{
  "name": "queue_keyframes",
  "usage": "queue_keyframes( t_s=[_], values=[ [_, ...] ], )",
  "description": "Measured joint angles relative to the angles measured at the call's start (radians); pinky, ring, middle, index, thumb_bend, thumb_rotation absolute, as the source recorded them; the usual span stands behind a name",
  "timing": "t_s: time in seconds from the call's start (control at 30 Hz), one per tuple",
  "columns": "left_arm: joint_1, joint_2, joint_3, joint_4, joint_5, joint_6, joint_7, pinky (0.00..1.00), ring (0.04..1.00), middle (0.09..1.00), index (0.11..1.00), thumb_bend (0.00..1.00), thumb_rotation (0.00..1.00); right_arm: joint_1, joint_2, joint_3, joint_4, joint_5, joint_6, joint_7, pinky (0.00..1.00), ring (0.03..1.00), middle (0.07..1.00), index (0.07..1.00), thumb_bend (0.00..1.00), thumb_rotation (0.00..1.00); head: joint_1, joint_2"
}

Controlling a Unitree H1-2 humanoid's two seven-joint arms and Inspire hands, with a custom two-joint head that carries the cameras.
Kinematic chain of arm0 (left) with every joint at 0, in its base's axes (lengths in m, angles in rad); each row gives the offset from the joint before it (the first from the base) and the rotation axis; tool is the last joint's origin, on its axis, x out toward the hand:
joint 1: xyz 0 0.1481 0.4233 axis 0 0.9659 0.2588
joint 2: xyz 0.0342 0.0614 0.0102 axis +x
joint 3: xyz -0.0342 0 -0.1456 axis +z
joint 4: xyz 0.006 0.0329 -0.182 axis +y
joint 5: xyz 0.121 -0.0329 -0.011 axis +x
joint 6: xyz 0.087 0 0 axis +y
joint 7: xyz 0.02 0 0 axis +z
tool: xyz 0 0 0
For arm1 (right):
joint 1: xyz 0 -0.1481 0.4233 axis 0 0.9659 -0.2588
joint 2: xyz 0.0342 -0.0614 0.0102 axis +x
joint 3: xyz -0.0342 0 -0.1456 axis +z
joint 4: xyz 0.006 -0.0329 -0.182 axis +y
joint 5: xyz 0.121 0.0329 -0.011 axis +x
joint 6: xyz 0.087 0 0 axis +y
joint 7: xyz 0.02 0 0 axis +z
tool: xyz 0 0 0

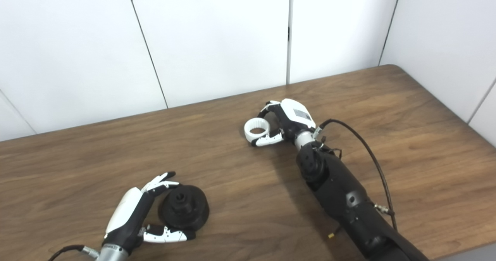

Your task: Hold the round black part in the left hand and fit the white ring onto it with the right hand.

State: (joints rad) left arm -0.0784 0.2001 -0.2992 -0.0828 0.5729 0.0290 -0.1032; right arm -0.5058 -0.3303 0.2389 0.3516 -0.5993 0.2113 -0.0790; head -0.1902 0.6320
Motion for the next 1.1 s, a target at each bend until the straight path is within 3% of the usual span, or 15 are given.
queue_keyframes(
  t_s=[0.03, 0.13, 0.4, 0.87, 1.1],
  values=[
    [0.000, 0.000, 0.000, 0.000, 0.000, 0.000, 0.000, 0.94, 0.954, 0.931, 0.609, 0.88, 0.26, 0.000, 0.000, 0.000, 0.000, 0.000, 0.000, -0.001, 0.76, 0.860, 0.864, 0.536, 0.62, 0.17, 0.000, 0.000],
    [0.000, 0.000, 0.000, 0.000, 0.000, 0.000, 0.000, 0.94, 0.953, 0.930, 0.609, 0.87, 0.26, 0.003, 0.001, -0.003, 0.000, 0.008, -0.008, -0.006, 0.78, 0.863, 0.852, 0.493, 0.53, 0.14, -0.002, 0.002],
    [0.000, 0.000, 0.000, 0.000, 0.001, 0.000, 0.000, 0.93, 0.949, 0.929, 0.609, 0.88, 0.25, 0.009, 0.002, -0.005, 0.006, 0.015, -0.052, -0.042, 0.77, 0.861, 0.825, 0.483, 0.52, 0.13, 0.002, 0.005],
    [0.000, -0.001, -0.001, 0.000, 0.002, 0.002, -0.001, 0.95, 0.957, 0.932, 0.613, 0.88, 0.27, 0.020, 0.002, -0.011, 0.003, 0.014, -0.067, -0.054, 0.74, 0.850, 0.817, 0.483, 0.52, 0.14, 0.017, 0.009],
    [0.000, -0.005, -0.001, 0.000, 0.009, 0.004, 0.000, 0.93, 0.950, 0.930, 0.609, 0.88, 0.27, 0.067, 0.002, -0.036, -0.085, 0.014, -0.068, -0.056, 0.75, 0.852, 0.816, 0.483, 0.52, 0.14, 0.038, 0.011]
  ],
)
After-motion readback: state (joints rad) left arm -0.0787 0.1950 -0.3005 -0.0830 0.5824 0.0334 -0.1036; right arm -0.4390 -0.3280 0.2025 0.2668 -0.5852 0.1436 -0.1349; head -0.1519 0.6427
